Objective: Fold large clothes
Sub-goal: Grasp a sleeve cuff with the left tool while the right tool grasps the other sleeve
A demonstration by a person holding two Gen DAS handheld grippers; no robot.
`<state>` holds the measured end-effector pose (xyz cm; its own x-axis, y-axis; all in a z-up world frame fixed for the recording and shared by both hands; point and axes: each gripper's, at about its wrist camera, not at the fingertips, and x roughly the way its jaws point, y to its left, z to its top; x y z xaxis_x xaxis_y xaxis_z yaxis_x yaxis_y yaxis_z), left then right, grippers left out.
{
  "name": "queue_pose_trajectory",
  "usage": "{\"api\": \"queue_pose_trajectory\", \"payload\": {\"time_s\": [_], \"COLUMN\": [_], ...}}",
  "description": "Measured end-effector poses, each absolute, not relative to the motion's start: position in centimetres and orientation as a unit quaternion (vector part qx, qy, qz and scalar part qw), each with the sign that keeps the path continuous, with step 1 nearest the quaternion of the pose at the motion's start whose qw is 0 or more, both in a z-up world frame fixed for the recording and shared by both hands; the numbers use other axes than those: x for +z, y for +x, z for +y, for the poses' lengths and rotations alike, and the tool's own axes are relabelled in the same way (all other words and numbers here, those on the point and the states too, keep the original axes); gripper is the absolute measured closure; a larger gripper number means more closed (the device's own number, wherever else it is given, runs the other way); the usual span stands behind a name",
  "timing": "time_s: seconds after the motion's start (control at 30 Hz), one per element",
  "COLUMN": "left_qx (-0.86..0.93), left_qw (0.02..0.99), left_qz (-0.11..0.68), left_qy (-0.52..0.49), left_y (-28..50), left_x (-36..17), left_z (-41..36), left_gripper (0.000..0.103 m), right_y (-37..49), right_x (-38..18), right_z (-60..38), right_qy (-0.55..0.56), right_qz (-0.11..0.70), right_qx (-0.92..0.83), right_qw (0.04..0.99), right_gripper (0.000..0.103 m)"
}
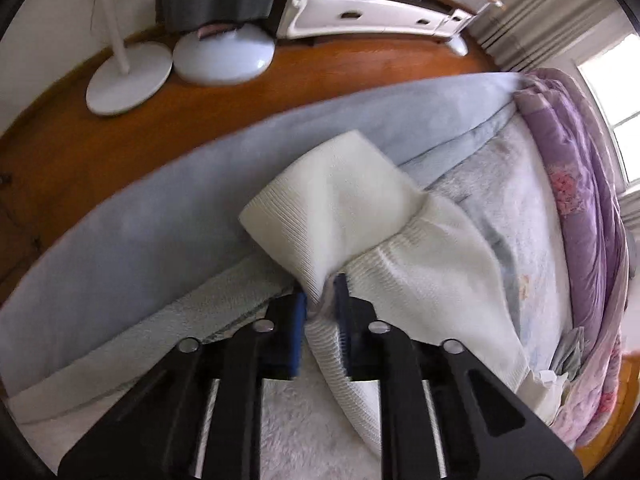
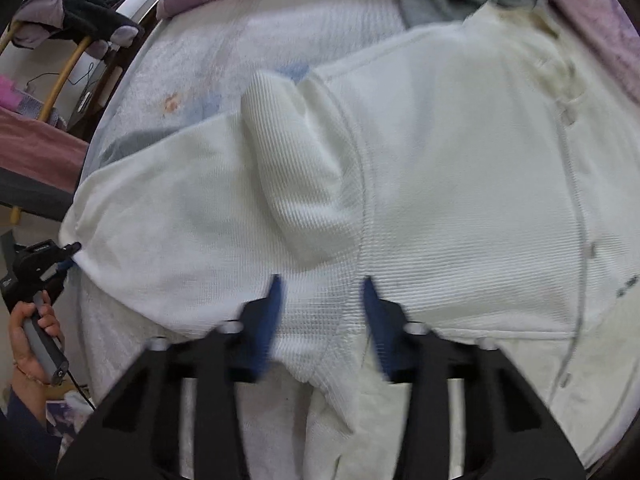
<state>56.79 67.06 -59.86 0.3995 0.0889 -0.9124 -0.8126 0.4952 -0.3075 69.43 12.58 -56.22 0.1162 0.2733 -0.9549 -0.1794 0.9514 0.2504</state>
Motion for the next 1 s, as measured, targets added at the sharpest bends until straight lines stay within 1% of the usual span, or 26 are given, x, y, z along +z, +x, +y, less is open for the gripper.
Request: {"api": "queue_pose_trajectory", "payload": {"time_s": [0.03, 0.07, 0.17, 0.27, 0.4, 0.43, 0.47, 0.53, 0.6, 0.7, 0.83, 0.87, 1.0], "left_qx": [0.309, 0.310, 0.312, 0.305, 0.279, 0.268, 0.255, 0.232, 0.194, 0.154, 0.124, 0.106, 0.072], "left_qw": [0.744, 0.757, 0.781, 0.815, 0.857, 0.867, 0.879, 0.899, 0.913, 0.924, 0.922, 0.925, 0.920], "left_qz": [0.450, 0.442, 0.422, 0.397, 0.353, 0.343, 0.332, 0.318, 0.309, 0.320, 0.349, 0.353, 0.384], "left_qy": [-0.385, -0.368, -0.338, -0.292, -0.251, -0.243, -0.228, -0.193, -0.182, -0.142, -0.109, -0.092, -0.034], "left_y": [56.7, 56.5, 56.2, 56.3, 57.6, 58.0, 58.6, 60.1, 62.0, 66.0, 70.1, 71.5, 74.8], "left_x": [-58.9, -57.3, -53.5, -48.3, -41.9, -40.5, -38.8, -36.4, -34.9, -34.5, -36.6, -37.6, -42.4], "left_z": [66.6, 65.9, 64.2, 60.8, 54.7, 52.9, 50.4, 45.3, 39.6, 29.3, 17.2, 13.1, 2.2], "left_gripper": [0.091, 0.091, 0.091, 0.091, 0.092, 0.092, 0.092, 0.092, 0.092, 0.092, 0.092, 0.092, 0.093], "right_y": [69.6, 69.6, 69.9, 70.7, 71.0, 70.9, 70.8, 70.8, 70.7, 70.7, 70.3, 70.1, 70.0], "right_x": [-57.0, -57.7, -60.3, -61.6, -60.0, -59.0, -58.0, -55.6, -53.5, -50.1, -47.4, -47.2, -46.9], "right_z": [12.5, 12.6, 12.1, 11.5, 9.8, 8.6, 7.5, 4.3, 0.3, -7.4, -18.5, -21.5, -32.5], "right_qy": [0.046, 0.054, 0.062, 0.088, 0.120, 0.136, 0.145, 0.149, 0.151, 0.156, 0.162, 0.160, 0.171], "right_qz": [0.655, 0.662, 0.684, 0.697, 0.695, 0.688, 0.680, 0.661, 0.643, 0.613, 0.583, 0.580, 0.572], "right_qx": [0.157, 0.161, 0.156, 0.165, 0.200, 0.214, 0.222, 0.229, 0.224, 0.205, 0.171, 0.156, 0.090], "right_qw": [0.738, 0.730, 0.710, 0.693, 0.680, 0.680, 0.684, 0.698, 0.716, 0.747, 0.777, 0.783, 0.797], "right_gripper": [0.084, 0.093, 0.103, 0.103, 0.103, 0.103, 0.098, 0.098, 0.098, 0.098, 0.097, 0.097, 0.097]}}
